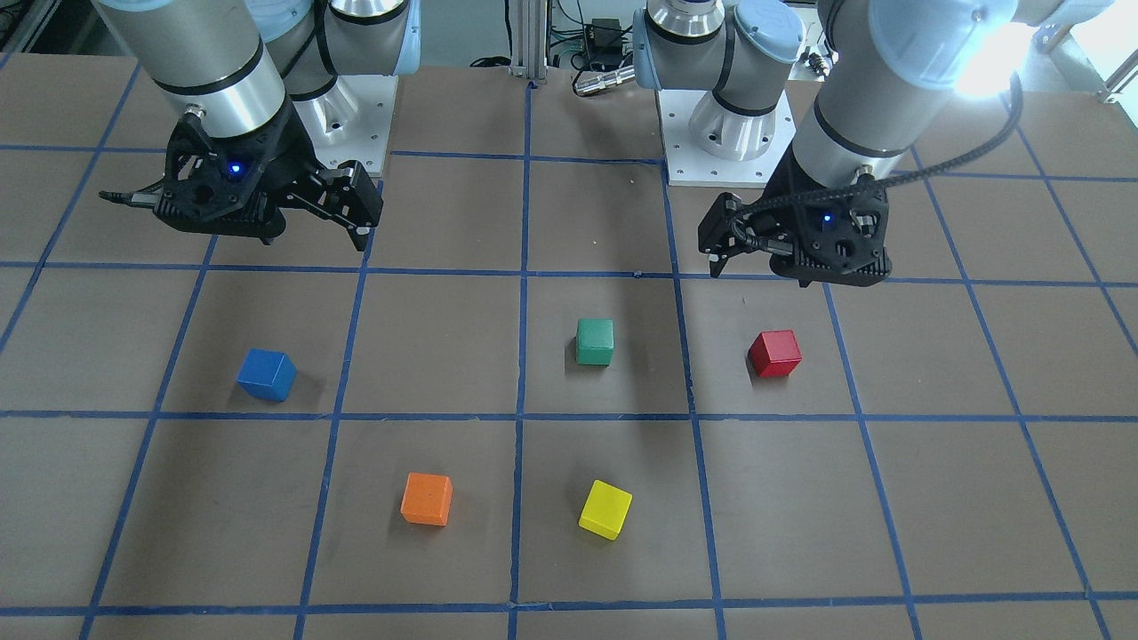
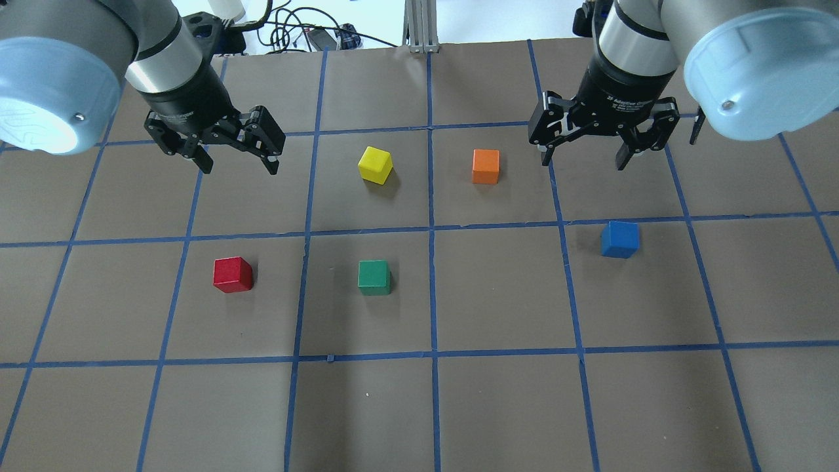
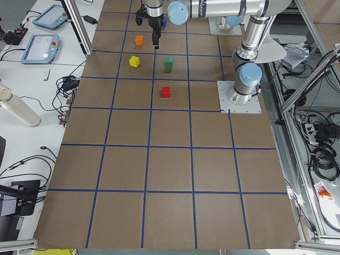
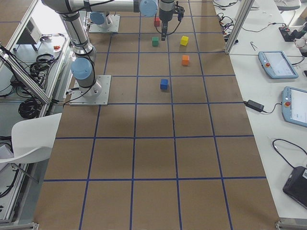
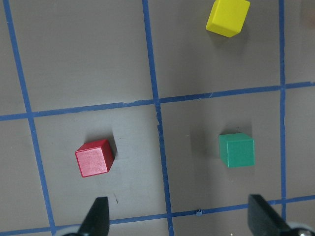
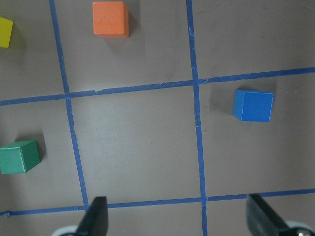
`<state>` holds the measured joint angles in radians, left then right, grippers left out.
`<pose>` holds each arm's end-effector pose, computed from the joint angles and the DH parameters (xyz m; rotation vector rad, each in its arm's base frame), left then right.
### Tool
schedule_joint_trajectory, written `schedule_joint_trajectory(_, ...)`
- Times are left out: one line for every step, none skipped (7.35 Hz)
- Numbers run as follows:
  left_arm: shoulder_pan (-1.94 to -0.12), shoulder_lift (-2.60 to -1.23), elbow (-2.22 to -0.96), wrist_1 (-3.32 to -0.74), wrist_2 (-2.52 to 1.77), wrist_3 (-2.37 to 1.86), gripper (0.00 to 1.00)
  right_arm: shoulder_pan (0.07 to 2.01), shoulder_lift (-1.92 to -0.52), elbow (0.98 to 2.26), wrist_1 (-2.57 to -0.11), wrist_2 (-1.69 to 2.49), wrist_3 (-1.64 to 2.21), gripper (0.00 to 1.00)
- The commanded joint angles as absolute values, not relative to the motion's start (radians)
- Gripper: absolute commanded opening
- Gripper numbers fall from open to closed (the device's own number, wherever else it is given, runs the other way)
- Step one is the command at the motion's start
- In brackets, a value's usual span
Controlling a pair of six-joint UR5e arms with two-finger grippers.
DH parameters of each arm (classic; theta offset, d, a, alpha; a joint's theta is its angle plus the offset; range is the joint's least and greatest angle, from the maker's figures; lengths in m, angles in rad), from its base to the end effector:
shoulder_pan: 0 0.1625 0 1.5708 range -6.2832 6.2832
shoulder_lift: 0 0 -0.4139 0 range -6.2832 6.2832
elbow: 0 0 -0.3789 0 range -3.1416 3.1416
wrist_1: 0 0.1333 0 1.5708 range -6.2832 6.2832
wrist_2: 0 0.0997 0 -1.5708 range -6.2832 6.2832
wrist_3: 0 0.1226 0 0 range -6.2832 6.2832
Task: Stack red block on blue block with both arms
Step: 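Lower the left gripper onto the red cube and close it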
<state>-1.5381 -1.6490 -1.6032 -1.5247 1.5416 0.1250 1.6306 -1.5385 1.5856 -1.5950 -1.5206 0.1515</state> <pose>-0.1204 -0.5047 0.4046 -0.1418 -3.1027 -0.0963 0.1684 -0.4795 0.4336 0.1427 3.0905 0.0434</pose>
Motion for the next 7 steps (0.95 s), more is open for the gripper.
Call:
schedule_joint_trajectory(-1.409, -1.654, -1.702, -1.453, 1.542, 0.242, 0.99, 1.631, -1.539, 1.583, -1.594, -1.520, 0.149, 1.00)
schedule_joint_trajectory(-1.378, -1.663, -1.780, -1.359, 1.546, 0.265, 1.00, 1.631, -1.539, 1.582, -1.594, -1.522, 0.147, 1.00)
schedule_joint_trajectory(-1.371, -1.669, -1.895, -1.228, 1.607, 0.267, 1.00, 1.631, -1.539, 1.583, -1.594, -1.522, 0.149, 1.00)
schedule_joint_trajectory(-1.356, -1.677, -1.992, -1.092, 1.629, 0.267, 1.00, 1.631, -1.539, 1.582, -1.594, -1.522, 0.147, 1.00)
schedule_joint_trajectory(-1.324, -1.698, -2.066, -1.015, 1.626, 0.267, 1.00, 1.631, -1.539, 1.583, -1.592, -1.522, 0.149, 1.00)
schedule_joint_trajectory(-1.313, -1.715, -2.110, -0.947, 1.621, 0.264, 1.00, 1.631, -1.539, 1.580, -1.592, -1.522, 0.147, 1.00)
schedule_joint_trajectory(-1.310, -1.741, -2.124, -0.921, 1.623, 0.262, 1.00, 1.631, -1.539, 1.580, -1.592, -1.522, 0.149, 1.00)
